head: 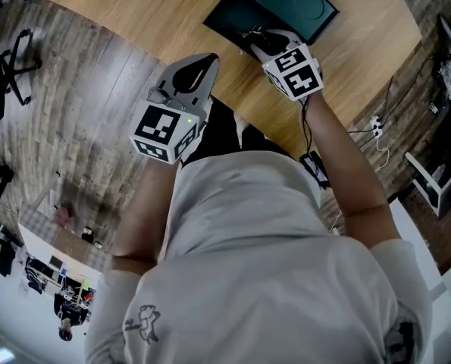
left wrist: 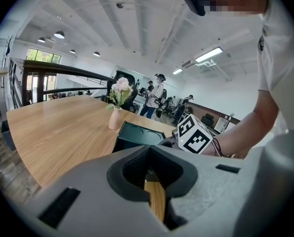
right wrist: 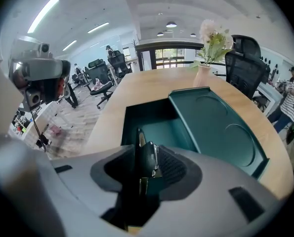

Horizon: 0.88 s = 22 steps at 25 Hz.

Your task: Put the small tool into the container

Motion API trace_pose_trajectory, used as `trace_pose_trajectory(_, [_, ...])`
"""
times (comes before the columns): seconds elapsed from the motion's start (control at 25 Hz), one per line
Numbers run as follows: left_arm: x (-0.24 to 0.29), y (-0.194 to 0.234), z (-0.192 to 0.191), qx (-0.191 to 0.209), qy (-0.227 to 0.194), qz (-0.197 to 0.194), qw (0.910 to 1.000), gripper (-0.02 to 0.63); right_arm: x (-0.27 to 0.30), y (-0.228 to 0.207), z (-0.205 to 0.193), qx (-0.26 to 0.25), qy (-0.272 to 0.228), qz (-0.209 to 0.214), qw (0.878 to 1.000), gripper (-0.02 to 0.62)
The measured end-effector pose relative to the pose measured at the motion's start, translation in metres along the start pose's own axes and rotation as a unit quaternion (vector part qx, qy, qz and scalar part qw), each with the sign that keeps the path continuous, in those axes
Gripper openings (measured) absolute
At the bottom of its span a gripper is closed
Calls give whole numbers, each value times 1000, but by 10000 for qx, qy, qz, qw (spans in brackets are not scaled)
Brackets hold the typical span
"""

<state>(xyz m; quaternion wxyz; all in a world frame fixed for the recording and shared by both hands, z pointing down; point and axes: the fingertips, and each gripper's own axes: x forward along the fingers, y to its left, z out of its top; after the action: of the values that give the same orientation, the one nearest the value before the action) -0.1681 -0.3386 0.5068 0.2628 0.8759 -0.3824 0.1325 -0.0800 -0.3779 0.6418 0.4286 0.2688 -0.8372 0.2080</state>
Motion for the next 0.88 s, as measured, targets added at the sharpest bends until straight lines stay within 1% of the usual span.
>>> trace_pose_trajectory(0.04, [0, -2, 0, 6, 0, 4, 10000, 6, -2, -3, -1, -19, -21, -34, 10000, 167])
trace_pose_trajectory(0.16, [1, -8, -2, 20, 14, -5, 10000, 6, -11, -7, -2, -35, -93, -70, 9999, 167])
trace_pose_trajectory(0.44, [2, -28, -1, 115, -15, 13, 9999, 6, -36, -2, -3, -72, -356, -88, 9993, 163])
trace_pose_trajectory(0.68, [3, -64, -1, 267, -76, 6, 9996, 6, -74, 8, -7, -162, -798, -83, 9966, 109])
trace_pose_trajectory(0.88, [-2, -99, -5, 395, -151, 19, 9991, 6, -110, 16, -17, -185, -1121, -151, 9934, 89])
